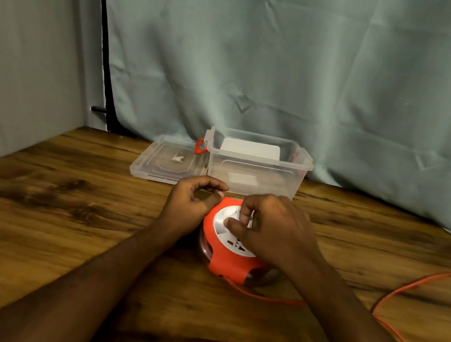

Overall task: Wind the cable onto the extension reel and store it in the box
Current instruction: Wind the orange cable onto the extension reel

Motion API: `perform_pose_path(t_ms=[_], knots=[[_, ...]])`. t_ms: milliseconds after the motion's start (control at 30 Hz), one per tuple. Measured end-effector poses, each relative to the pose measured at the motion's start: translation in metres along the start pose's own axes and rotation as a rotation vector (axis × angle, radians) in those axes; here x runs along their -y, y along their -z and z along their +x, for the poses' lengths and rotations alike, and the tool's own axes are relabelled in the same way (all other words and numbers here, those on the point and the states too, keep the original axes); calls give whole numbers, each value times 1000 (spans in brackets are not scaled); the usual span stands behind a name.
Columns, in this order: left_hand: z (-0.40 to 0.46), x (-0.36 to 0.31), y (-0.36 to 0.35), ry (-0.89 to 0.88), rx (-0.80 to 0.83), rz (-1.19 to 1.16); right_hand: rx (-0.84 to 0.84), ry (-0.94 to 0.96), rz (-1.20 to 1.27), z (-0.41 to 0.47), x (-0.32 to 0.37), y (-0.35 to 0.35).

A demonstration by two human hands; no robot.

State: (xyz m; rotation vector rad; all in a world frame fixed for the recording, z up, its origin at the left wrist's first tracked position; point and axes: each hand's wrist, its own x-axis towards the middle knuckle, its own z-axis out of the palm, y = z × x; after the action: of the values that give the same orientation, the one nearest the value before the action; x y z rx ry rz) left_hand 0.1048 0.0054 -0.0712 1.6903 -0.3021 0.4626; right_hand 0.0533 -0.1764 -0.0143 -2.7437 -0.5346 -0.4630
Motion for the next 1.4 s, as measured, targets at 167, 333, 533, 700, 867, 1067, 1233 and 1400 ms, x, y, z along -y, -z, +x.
perform_pose_path(t_ms=[167,333,533,700,867,1067,1233,1400], knots=[[0,0,0,17,1,12,235,136,82,2,-22,26],[-1,-1,0,7,-10,20,331,140,102,3,-29,34],[-1,-3,-1,14,-20,16,311,102,109,1,-31,36],[-2,-4,-1,25,-17,9,245,84,113,0,-28,35],[-2,-5,1,13,-28,6,217,80,60,-2,-21,33],[-2,-5,-1,-4,-12,19,171,8,-57,0,-14,25],[-3,-5,-1,-3,-9,10,137,2,-29,0,-11,12],[-3,-5,-1,1,11,-11,71,70,2,0,-5,1]])
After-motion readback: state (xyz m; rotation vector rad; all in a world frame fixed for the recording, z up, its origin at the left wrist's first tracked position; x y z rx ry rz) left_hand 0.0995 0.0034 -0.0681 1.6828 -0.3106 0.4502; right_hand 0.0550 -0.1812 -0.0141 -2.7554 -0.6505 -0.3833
